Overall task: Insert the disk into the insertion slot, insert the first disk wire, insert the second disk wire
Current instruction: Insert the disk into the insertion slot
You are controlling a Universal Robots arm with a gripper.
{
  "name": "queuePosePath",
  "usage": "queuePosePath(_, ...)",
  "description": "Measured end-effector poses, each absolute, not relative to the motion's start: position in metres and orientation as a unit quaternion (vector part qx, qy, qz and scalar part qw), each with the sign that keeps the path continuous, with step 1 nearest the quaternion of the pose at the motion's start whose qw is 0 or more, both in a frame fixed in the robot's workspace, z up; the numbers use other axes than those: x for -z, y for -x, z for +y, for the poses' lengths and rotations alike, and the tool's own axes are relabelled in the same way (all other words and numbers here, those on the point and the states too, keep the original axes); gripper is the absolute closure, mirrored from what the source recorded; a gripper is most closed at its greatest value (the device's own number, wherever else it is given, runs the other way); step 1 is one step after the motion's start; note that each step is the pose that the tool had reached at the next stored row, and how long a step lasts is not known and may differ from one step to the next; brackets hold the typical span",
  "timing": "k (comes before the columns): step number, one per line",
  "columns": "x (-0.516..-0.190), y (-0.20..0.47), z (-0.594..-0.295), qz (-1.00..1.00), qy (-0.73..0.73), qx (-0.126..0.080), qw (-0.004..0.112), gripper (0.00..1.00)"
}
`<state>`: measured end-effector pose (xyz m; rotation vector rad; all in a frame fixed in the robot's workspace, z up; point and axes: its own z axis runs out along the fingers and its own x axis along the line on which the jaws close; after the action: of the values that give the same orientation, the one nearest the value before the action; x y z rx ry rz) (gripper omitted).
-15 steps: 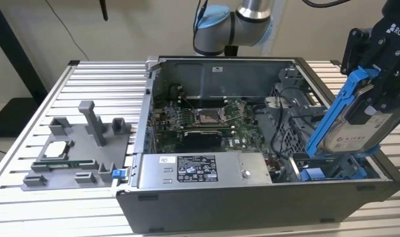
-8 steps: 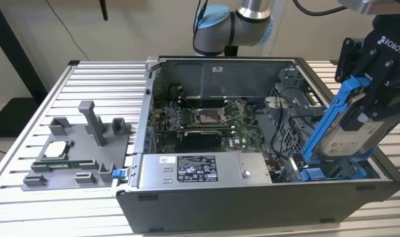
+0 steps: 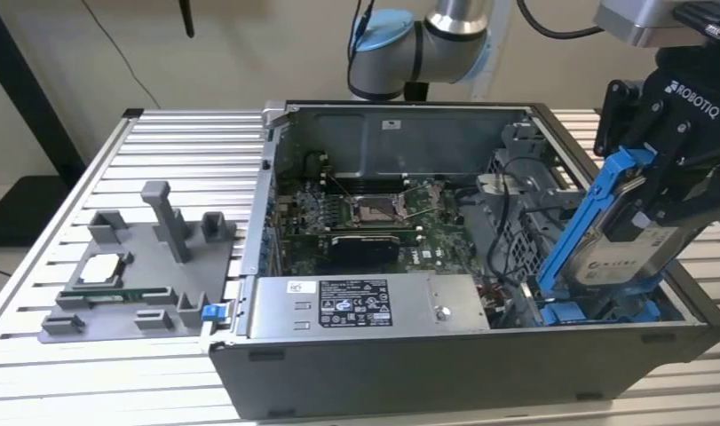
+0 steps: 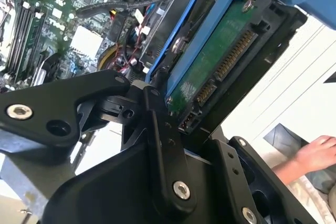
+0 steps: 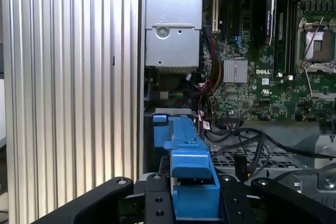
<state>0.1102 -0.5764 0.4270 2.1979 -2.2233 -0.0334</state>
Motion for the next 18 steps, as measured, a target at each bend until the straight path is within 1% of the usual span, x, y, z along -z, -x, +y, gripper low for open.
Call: queuePosePath(18, -0.411, -0.111, -0.571, -0.711, -0.703, 0.013, 0.005, 1.0)
